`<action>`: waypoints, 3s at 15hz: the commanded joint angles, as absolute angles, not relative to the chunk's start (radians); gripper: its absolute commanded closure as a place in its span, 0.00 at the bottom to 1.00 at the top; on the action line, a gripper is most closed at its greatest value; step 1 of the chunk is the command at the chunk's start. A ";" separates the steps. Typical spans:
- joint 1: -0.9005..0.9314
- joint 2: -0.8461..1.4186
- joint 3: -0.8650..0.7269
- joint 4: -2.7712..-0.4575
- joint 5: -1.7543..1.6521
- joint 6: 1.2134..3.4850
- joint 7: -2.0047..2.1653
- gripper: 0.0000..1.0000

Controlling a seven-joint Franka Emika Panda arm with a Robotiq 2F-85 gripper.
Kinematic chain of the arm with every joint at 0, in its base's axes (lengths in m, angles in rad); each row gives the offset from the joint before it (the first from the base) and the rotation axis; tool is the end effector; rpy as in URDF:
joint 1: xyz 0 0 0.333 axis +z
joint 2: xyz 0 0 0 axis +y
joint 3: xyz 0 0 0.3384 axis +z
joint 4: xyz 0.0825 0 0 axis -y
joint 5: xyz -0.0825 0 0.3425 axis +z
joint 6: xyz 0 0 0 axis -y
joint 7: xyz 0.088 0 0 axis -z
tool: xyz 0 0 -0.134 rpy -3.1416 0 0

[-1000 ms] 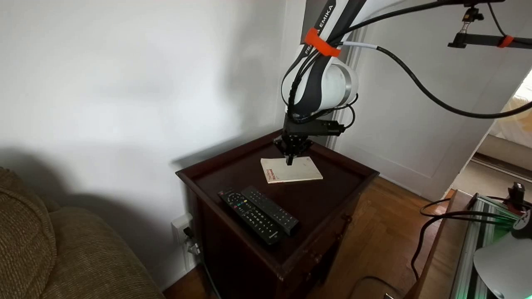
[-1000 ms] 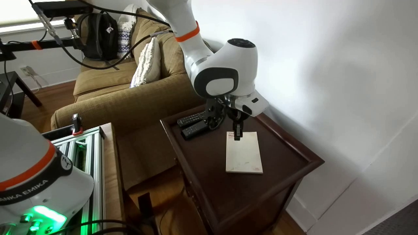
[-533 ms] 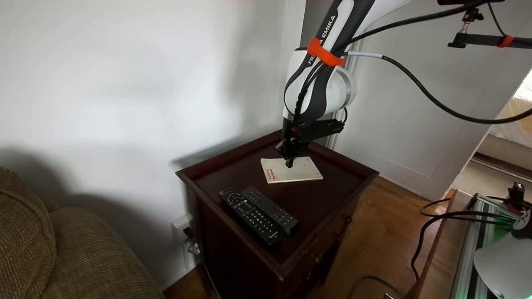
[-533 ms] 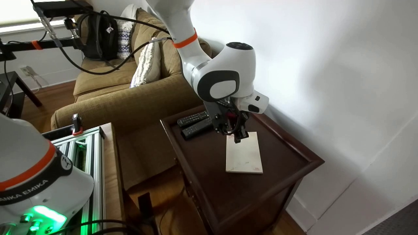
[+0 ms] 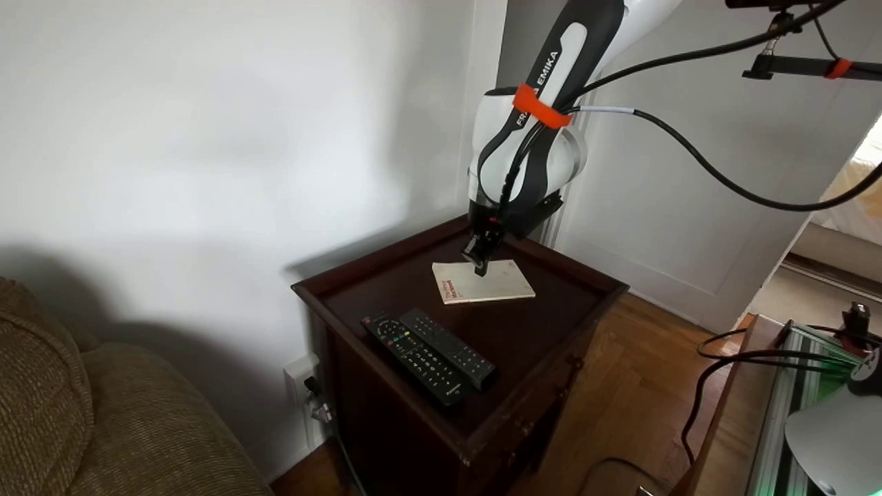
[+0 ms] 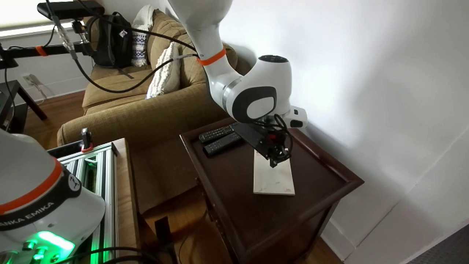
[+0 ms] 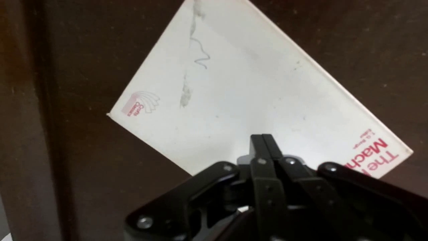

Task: Turn the white book to the right

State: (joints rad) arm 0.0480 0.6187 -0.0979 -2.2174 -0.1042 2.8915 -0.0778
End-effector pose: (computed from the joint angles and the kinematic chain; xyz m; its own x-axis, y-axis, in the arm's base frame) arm 0.5402 -0.0232 0.1312 0.9879 0.1491 0.0433 0.1447 -0.9852 0.0915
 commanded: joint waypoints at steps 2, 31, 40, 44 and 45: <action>-0.054 0.721 -0.046 -2.169 -0.122 2.929 -0.181 1.00; -0.023 0.683 -0.064 -2.209 0.281 2.723 0.435 1.00; -0.049 0.696 -0.032 -2.188 0.461 2.633 0.538 1.00; -0.057 0.717 -0.021 -2.176 0.542 2.715 0.549 1.00; -0.061 0.721 -0.018 -2.173 0.561 2.728 0.547 1.00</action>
